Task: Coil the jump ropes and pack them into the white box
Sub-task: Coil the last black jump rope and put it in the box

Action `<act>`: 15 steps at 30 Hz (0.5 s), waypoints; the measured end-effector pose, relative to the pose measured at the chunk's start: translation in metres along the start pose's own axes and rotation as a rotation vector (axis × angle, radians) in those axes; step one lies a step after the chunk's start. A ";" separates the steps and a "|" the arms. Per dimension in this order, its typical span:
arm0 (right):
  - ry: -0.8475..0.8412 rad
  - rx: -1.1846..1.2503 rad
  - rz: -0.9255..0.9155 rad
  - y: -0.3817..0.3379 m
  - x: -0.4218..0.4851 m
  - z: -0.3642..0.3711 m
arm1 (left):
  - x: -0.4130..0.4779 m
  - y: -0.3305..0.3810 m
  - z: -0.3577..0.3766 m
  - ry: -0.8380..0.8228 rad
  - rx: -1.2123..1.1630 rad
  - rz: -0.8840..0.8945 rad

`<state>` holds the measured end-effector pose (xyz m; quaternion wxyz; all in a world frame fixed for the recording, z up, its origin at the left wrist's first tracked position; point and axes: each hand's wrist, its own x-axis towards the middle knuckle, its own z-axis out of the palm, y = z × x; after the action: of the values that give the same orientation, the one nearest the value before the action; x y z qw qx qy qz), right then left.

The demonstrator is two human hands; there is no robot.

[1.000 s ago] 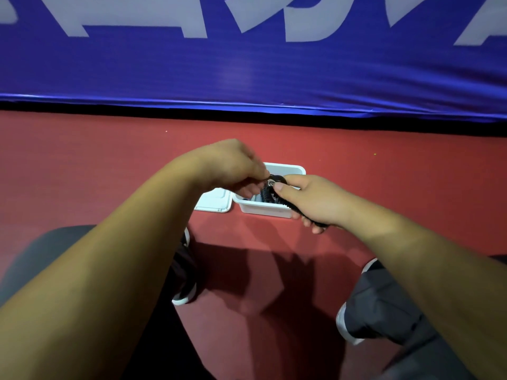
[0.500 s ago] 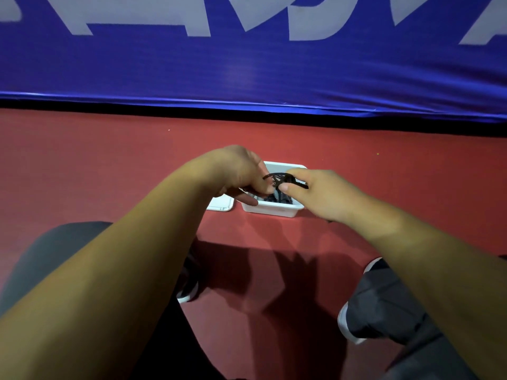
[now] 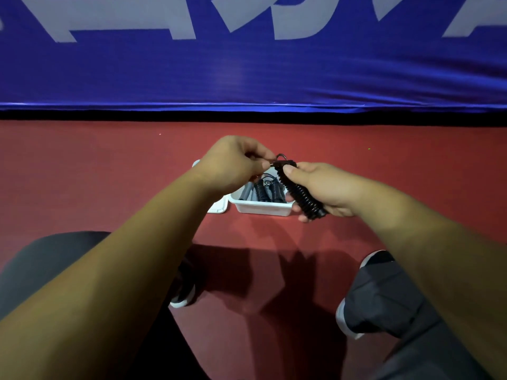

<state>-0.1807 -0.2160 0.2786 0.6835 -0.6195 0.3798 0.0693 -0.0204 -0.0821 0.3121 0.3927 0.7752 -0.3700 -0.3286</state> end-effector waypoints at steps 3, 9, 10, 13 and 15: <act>-0.066 0.105 0.011 0.000 -0.004 -0.001 | -0.002 -0.004 -0.004 -0.095 0.076 -0.053; -0.193 0.141 0.045 -0.001 -0.005 0.005 | -0.004 -0.007 -0.006 -0.145 0.261 -0.104; -0.206 0.122 0.041 -0.002 -0.004 0.007 | -0.006 -0.006 -0.007 -0.147 0.232 -0.114; -0.144 0.092 0.020 -0.002 0.000 0.011 | -0.009 -0.003 -0.008 -0.098 0.266 -0.043; -0.079 0.106 0.017 -0.001 0.002 0.013 | -0.010 -0.001 -0.008 0.001 0.279 0.041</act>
<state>-0.1733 -0.2053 0.2775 0.7293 -0.5757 0.3610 0.0794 -0.0189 -0.0708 0.3175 0.2880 0.8147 -0.4278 -0.2651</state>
